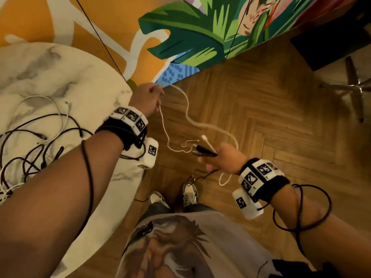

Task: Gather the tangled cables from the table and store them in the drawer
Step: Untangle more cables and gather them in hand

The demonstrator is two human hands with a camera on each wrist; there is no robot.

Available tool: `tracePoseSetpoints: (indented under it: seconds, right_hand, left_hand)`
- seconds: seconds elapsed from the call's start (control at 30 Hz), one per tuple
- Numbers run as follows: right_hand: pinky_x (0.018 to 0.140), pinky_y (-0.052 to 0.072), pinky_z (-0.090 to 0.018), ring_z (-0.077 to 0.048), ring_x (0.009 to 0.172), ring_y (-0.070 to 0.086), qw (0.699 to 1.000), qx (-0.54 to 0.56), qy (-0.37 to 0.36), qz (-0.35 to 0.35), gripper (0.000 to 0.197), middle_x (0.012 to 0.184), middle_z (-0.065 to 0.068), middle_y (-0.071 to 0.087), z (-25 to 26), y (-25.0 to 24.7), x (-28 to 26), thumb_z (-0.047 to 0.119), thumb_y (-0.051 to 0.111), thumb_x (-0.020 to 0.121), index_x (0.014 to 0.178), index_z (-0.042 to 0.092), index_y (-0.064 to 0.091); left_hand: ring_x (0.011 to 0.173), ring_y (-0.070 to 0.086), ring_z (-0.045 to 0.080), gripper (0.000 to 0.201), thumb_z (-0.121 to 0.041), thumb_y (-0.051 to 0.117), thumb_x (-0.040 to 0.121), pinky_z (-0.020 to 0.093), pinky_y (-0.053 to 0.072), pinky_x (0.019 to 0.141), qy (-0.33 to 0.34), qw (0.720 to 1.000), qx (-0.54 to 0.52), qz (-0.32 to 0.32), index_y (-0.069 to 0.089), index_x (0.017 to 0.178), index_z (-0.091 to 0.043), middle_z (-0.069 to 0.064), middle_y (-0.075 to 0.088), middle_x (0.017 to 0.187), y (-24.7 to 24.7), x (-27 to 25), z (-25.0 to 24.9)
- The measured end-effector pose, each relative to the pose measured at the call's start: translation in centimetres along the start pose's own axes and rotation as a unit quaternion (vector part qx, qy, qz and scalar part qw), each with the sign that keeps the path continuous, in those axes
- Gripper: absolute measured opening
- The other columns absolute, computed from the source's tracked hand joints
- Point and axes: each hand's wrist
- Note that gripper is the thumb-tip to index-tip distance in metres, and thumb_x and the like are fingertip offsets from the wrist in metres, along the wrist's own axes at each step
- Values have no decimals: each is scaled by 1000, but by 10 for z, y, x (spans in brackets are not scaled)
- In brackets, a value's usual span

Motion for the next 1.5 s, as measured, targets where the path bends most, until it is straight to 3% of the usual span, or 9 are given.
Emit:
tracePoseSetpoints:
  seconds: [0.23, 0.4, 0.6, 0.83, 0.93, 1.13, 1.23, 1.37, 1.5]
  right_hand:
    - [43, 37, -18, -2, 36, 42, 960, 215, -89, -154, 27, 45, 8, 52, 14, -11, -24, 1, 61, 83, 59, 12, 68]
    - [41, 31, -19, -11, 34, 35, 873, 389, -157, -248, 36, 36, 6, 42, 30, -41, -26, 30, 60, 67, 35, 17, 50]
    - [41, 21, -26, -11, 30, 30, 858, 427, -209, -197, 39, 35, 8, 39, 38, -52, -21, 21, 58, 78, 39, 21, 51]
    - [39, 26, -20, -9, 30, 31, 843, 451, -189, -223, 47, 35, 6, 40, 41, -51, -15, 14, 52, 86, 39, 20, 47]
    - [42, 31, -25, -12, 32, 33, 861, 404, -173, -254, 48, 37, 7, 41, 44, -49, -11, 25, 53, 88, 40, 21, 48]
    - [56, 42, -20, -11, 55, 47, 865, 314, -214, -328, 33, 53, 11, 46, 77, -52, -8, 21, 47, 97, 65, 15, 46]
    - [57, 44, -17, -5, 58, 51, 858, 308, -220, -348, 25, 66, 7, 51, 83, -58, -8, 30, 47, 95, 82, 9, 49]
    - [72, 57, -28, -11, 81, 65, 888, 349, -233, -185, 27, 95, 0, 62, 78, -44, -2, 40, 47, 92, 104, 15, 51]
    - [52, 40, -19, -6, 52, 46, 961, 211, -164, -73, 21, 58, 10, 50, 51, -12, 16, 32, 62, 86, 71, 19, 54]
  left_hand:
    - [104, 55, 34, 32, -28, 36, 100, 36, 41, 86, 19, 984, 173, -31, 57, 114, -7, 18, 57, 118, 2, 29, 16]
    - [127, 43, 34, 51, -14, 49, 93, 40, 39, 105, -46, 955, 269, 120, 36, 142, -21, 12, 28, 148, 31, -6, 31]
    - [117, 49, 13, 58, 5, 49, 87, 26, 47, 92, 189, 923, 76, 328, 41, 138, -23, 2, 41, 137, 75, -70, -44]
    - [116, 53, 14, 40, -14, 54, 91, 33, 44, 97, 91, 910, 148, 377, 50, 129, -23, -2, 55, 126, 74, -74, -36]
    - [122, 44, 11, 54, -19, 64, 86, 31, 42, 99, 154, 935, 65, 312, 42, 135, -27, -4, 47, 131, 62, -83, -38]
    - [98, 59, 23, 17, -14, 56, 90, 39, 48, 92, 102, 923, -130, 348, 54, 106, -11, 11, 61, 104, 52, -84, -88]
    - [67, 56, 15, 11, -18, 51, 89, 25, 48, 67, 61, 904, -204, 372, 54, 88, -7, 5, 58, 76, 53, -87, -91]
    - [62, 57, 12, 29, -20, 40, 97, 28, 50, 59, 50, 911, -288, 291, 55, 77, -4, 0, 58, 67, 39, -81, -103]
    - [38, 22, 16, 47, -19, 38, 96, 27, 24, 41, 92, 909, -286, 289, 36, 49, -19, -6, 31, 40, 11, -73, -116]
Point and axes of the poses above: each hand's wrist, its own x-axis towards the middle knuckle, its own y-axis out of the palm, z = x × y
